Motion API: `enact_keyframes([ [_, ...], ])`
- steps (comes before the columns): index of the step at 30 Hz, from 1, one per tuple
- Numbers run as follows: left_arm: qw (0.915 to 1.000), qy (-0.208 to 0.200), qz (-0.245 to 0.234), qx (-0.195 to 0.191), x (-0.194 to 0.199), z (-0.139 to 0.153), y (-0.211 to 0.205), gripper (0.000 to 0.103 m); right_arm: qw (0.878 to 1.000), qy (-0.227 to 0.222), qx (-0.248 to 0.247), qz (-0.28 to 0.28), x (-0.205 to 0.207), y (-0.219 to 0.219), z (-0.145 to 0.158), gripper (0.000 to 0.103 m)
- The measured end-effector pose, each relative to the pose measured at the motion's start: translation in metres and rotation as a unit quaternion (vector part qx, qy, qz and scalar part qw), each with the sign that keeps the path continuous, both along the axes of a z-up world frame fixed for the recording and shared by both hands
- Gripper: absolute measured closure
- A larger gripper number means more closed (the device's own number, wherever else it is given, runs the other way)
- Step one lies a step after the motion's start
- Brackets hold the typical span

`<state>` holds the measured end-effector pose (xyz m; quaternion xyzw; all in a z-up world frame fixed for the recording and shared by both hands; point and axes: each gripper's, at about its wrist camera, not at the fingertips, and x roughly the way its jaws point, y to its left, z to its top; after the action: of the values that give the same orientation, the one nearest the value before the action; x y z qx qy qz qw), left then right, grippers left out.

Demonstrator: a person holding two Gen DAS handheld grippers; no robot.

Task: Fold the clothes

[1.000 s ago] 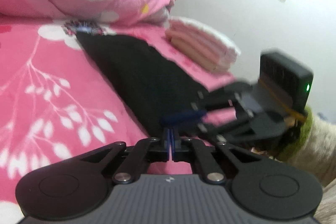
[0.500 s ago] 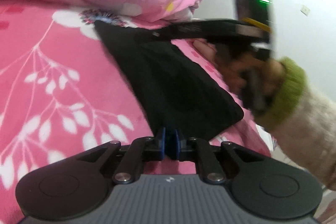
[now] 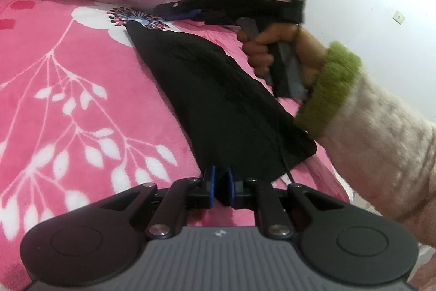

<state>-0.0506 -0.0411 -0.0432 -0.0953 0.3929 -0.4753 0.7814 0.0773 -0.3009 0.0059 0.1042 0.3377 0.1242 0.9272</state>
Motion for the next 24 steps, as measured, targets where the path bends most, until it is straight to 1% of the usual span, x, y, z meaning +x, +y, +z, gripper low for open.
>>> enact_keyframes([
  [2, 1.0, -0.005, 0.0, 0.002, -0.002, 0.001, 0.0, 0.091, 0.999, 0.016, -0.016, 0.039, 0.0, 0.019, -0.005, 0.089],
  [3, 0.9999, -0.01, 0.0, 0.004, -0.004, 0.002, 0.0, 0.091, 0.998, 0.026, -0.03, 0.041, 0.006, 0.026, -0.01, 0.089],
  [5, 0.9999, -0.016, 0.0, 0.005, -0.007, 0.003, 0.001, 0.091, 0.998, 0.048, -0.034, 0.007, 0.029, 0.029, -0.023, 0.09],
  [6, 0.9999, -0.016, -0.001, 0.004, -0.007, 0.003, 0.001, 0.091, 0.999, 0.044, -0.016, -0.015, 0.038, 0.024, -0.026, 0.09],
  [7, 0.9999, -0.017, -0.002, 0.003, -0.007, 0.003, 0.002, 0.091, 0.999, 0.032, -0.006, -0.04, 0.042, 0.018, -0.023, 0.089],
  [8, 0.9999, -0.013, -0.001, 0.002, -0.007, 0.002, 0.003, 0.091, 0.998, 0.016, -0.007, -0.062, 0.041, 0.013, -0.016, 0.088],
  [10, 1.0, -0.005, 0.0, -0.001, -0.006, 0.002, 0.004, 0.091, 0.997, -0.009, 0.011, -0.071, 0.027, -0.004, 0.002, 0.088],
  [13, 1.0, 0.008, 0.003, -0.004, -0.005, 0.002, 0.005, 0.091, 0.998, -0.025, 0.02, -0.062, -0.012, -0.034, 0.026, 0.088],
  [15, 0.9999, 0.011, 0.003, -0.006, -0.004, 0.001, 0.006, 0.091, 0.999, 0.004, 0.012, -0.035, -0.031, -0.05, 0.025, 0.088],
  [17, 0.9999, 0.014, 0.003, -0.008, -0.002, 0.001, 0.006, 0.091, 0.999, 0.044, -0.018, -0.024, -0.035, -0.058, 0.01, 0.088],
  [21, 0.9997, 0.02, 0.001, -0.013, 0.0, 0.0, 0.007, 0.091, 0.993, 0.072, -0.029, -0.094, -0.015, -0.088, -0.023, 0.089],
  [22, 0.9997, 0.021, 0.0, -0.014, 0.0, 0.0, 0.007, 0.091, 0.991, 0.064, -0.018, -0.118, -0.01, -0.099, -0.029, 0.09],
  [24, 0.9994, 0.029, -0.001, -0.019, 0.002, -0.001, 0.008, 0.091, 0.983, 0.053, -0.001, -0.173, -0.008, -0.12, -0.032, 0.087],
])
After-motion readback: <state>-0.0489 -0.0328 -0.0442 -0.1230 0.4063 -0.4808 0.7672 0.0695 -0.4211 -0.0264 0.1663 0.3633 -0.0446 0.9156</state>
